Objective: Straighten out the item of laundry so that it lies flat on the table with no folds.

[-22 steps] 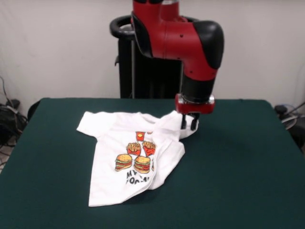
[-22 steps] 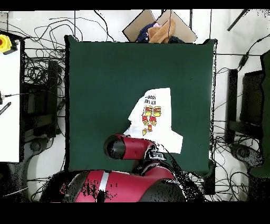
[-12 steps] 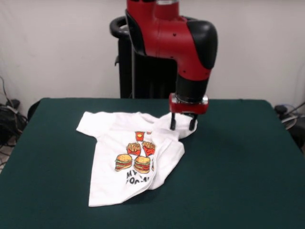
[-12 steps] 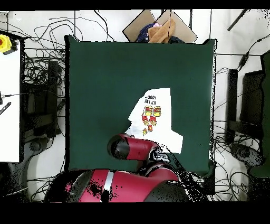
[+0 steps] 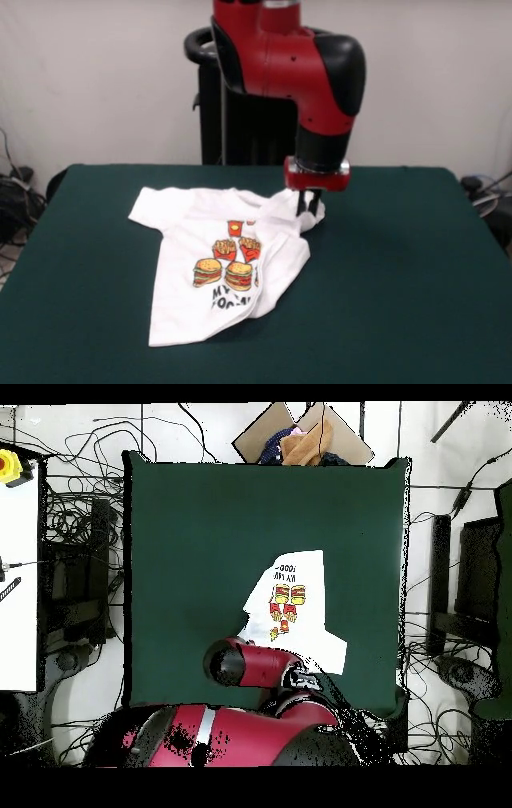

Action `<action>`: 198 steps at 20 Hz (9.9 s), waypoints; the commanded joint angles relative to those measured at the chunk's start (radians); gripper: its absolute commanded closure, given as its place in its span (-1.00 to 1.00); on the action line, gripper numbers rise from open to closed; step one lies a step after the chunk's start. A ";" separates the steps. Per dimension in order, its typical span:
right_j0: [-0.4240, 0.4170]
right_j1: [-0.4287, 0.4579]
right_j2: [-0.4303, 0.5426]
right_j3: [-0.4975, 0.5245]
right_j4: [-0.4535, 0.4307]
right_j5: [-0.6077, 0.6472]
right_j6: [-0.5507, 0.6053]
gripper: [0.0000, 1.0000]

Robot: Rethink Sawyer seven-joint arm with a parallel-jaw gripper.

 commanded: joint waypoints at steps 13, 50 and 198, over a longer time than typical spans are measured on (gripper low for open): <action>0.310 -0.026 -0.257 -0.044 0.198 0.172 0.278 1.00; 0.335 0.045 -0.190 -0.033 0.405 0.086 0.276 -1.00; 0.064 0.090 0.055 -0.368 0.410 0.461 0.089 1.00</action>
